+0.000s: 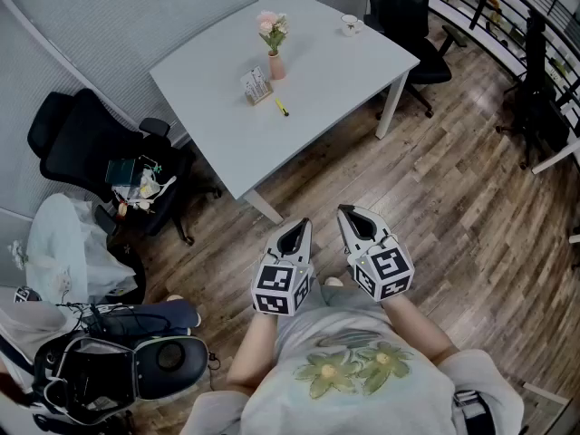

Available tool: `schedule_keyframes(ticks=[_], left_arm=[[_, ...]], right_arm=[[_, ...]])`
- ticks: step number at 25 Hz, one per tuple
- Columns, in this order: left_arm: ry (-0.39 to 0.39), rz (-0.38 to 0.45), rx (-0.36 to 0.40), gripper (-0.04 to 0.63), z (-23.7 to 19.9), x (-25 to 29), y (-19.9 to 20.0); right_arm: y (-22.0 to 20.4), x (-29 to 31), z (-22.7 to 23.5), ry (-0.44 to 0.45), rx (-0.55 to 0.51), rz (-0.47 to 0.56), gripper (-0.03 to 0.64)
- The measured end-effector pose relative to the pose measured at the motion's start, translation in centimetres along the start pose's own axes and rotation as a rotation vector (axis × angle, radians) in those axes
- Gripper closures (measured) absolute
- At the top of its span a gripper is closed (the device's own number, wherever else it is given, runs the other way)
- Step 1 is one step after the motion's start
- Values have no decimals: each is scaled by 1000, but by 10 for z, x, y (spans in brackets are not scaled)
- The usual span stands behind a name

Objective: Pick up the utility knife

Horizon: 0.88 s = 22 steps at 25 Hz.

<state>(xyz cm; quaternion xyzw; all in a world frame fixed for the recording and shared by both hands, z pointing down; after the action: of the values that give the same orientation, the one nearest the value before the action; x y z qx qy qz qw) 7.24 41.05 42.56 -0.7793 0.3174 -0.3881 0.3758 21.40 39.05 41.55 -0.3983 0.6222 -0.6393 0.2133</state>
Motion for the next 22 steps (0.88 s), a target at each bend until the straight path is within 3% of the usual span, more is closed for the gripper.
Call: schedule_keyframes(ticks=[12, 22], left_arm=[[27, 26, -29, 592, -33, 32, 32], [-1, 44, -13, 592, -85, 113, 108]], right_arm=[[9, 43, 18, 25, -43, -6, 618], [41, 142, 69, 11, -97, 4, 617]])
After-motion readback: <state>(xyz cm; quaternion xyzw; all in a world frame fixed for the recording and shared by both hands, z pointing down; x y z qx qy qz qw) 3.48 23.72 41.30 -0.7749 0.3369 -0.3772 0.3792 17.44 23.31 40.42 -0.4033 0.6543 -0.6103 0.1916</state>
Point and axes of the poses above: the fingertips, and each gripper's own axes: x forward along the fingers, z to its right, y out of its top, the point moved 7 cm from there along -x, backward along the fingers, and after that the axes turned 15 degrees about -x, right-handed, at the moved point
